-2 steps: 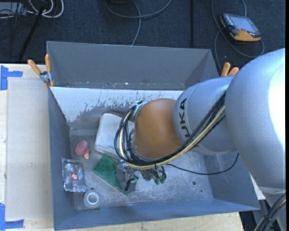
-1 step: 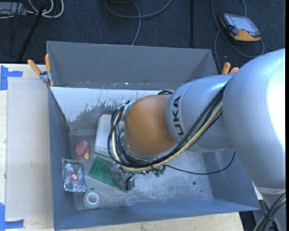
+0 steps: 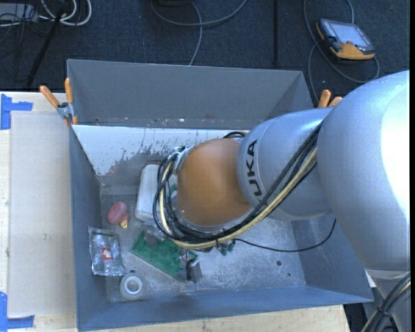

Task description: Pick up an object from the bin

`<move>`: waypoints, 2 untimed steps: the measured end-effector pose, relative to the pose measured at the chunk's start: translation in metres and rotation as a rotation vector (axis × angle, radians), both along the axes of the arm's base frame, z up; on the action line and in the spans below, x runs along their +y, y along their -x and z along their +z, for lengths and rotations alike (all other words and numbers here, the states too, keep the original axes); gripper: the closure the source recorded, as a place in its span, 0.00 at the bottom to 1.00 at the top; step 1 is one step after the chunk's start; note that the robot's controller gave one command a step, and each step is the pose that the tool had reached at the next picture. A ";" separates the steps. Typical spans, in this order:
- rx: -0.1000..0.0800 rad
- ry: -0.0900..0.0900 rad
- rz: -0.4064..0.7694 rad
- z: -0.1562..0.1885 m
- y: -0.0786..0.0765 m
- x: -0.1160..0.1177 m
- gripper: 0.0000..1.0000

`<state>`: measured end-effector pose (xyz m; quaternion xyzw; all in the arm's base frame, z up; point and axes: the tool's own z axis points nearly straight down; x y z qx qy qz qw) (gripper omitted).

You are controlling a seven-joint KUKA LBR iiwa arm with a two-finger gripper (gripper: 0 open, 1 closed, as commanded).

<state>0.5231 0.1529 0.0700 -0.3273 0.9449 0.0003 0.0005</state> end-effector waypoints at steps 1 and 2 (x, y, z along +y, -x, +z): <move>0.001 -0.001 -0.004 0.000 -0.024 -0.012 0.00; -0.001 -0.002 -0.005 0.003 -0.024 -0.011 1.00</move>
Offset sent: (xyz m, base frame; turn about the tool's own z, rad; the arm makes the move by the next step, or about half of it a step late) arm 0.0232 -0.0127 0.0000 0.0014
